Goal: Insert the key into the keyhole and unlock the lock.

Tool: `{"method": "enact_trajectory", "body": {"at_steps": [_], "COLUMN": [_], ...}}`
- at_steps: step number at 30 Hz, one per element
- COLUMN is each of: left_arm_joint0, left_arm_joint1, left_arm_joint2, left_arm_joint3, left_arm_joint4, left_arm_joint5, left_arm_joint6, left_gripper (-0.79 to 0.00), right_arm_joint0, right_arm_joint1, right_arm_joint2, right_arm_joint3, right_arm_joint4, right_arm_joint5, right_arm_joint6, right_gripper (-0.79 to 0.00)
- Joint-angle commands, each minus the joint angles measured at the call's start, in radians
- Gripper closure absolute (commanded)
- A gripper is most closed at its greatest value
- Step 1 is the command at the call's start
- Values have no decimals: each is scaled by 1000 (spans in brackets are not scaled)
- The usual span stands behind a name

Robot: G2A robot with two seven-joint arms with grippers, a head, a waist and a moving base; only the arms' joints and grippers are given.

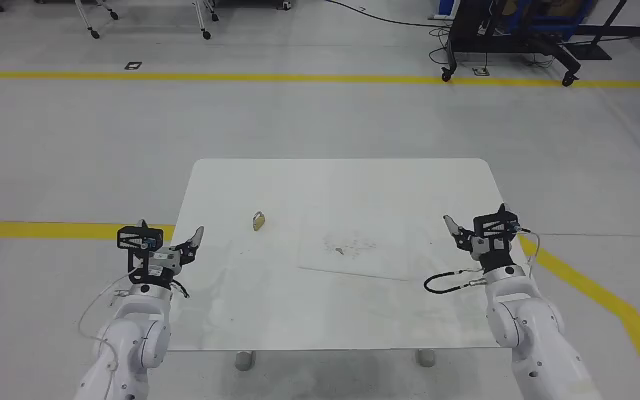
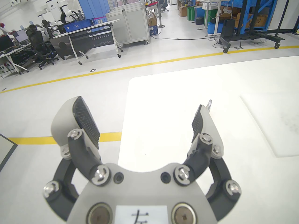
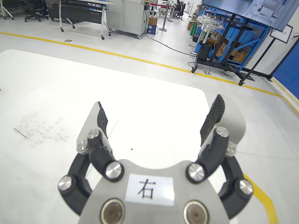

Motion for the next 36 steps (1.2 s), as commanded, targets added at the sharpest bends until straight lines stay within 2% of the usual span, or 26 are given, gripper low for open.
{"method": "enact_trajectory", "body": {"at_steps": [1, 5, 8, 25, 27, 31, 36], "left_arm_joint0": [0, 0, 0, 0, 0, 0, 0], "left_arm_joint1": [0, 0, 0, 0, 0, 0, 0], "left_arm_joint2": [0, 0, 0, 0, 0, 0, 0], "left_arm_joint3": [0, 0, 0, 0, 0, 0, 0], "left_arm_joint4": [0, 0, 0, 0, 0, 0, 0], "left_arm_joint5": [0, 0, 0, 0, 0, 0, 0], "left_arm_joint6": [0, 0, 0, 0, 0, 0, 0], "left_gripper": [-785, -785, -785, -785, -785, -785, -785], "right_arm_joint0": [27, 138, 199, 205, 249, 359, 430], "right_arm_joint1": [-1, -9, -18, -19, -25, -44, -60], "right_arm_joint2": [-35, -138, -191, -209, -262, -352, -417], "right_arm_joint3": [11, 99, 153, 159, 196, 298, 375], "right_arm_joint4": [-14, -25, -11, -14, -16, 7, 46], "right_arm_joint5": [-41, -120, -129, -146, -196, -232, -272], "right_arm_joint6": [26, 102, 120, 124, 143, 150, 147], "right_gripper": [-785, -785, -785, -785, -785, -785, -785]}}
